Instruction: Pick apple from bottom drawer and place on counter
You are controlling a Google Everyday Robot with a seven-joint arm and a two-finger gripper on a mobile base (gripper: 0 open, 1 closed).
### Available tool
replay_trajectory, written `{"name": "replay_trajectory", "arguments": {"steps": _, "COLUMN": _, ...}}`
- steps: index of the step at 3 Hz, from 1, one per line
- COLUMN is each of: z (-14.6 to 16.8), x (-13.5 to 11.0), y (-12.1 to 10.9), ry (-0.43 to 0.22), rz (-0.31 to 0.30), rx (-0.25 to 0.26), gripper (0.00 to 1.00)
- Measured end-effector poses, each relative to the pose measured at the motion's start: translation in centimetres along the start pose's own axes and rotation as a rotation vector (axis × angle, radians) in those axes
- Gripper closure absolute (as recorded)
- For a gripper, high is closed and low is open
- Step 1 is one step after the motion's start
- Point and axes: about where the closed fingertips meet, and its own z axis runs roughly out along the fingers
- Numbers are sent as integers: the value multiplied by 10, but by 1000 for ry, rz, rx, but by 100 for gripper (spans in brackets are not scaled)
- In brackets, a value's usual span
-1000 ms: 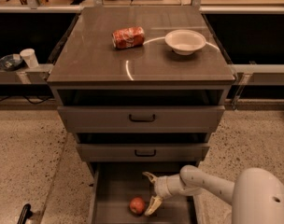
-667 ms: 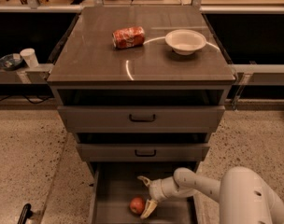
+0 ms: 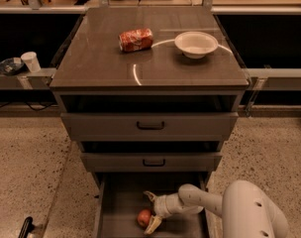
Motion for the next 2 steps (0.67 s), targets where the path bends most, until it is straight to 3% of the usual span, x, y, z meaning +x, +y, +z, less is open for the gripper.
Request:
{"name": "replay_trajectory", "arguments": {"steps": 1, "z": 3, "x": 12, "y": -2, "ry": -1, "rz": 23, "rx": 25, "gripper": 18}}
{"name": "replay_trajectory", "arguments": {"steps": 2, "z": 6, "x": 23, "y": -2, "ry": 15, "rz": 48, "rx": 38, "gripper": 42}}
